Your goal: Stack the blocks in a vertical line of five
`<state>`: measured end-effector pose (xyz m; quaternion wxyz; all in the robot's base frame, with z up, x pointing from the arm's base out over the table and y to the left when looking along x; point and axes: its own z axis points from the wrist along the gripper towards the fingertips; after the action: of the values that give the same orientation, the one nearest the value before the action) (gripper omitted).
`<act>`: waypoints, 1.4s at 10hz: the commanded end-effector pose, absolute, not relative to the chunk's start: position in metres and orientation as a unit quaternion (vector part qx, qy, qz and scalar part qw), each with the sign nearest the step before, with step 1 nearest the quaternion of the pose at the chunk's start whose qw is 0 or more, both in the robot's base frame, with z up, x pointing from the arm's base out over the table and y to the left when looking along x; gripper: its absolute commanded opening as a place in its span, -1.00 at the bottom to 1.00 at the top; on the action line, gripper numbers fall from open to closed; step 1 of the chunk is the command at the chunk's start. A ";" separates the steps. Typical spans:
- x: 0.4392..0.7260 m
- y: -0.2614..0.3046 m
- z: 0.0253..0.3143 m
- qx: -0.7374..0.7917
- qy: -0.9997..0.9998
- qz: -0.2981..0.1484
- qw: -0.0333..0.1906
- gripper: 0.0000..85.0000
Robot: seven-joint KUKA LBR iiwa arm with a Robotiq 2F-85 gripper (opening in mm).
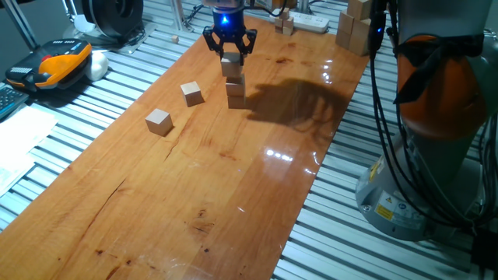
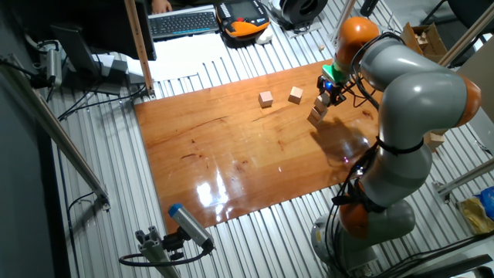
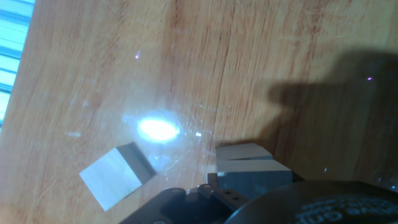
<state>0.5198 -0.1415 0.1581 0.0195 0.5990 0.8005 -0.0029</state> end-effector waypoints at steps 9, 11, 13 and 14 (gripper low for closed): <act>0.519 -0.142 0.154 0.590 0.807 0.000 0.020 -1.00; 0.519 -0.143 0.153 0.584 0.811 0.002 0.021 -1.00; 0.519 -0.143 0.151 0.585 0.811 0.000 0.021 -1.00; 0.519 -0.143 0.150 0.585 0.811 0.001 0.021 -1.00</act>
<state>0.5186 -0.1427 0.1495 0.0212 0.5847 0.8109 0.0009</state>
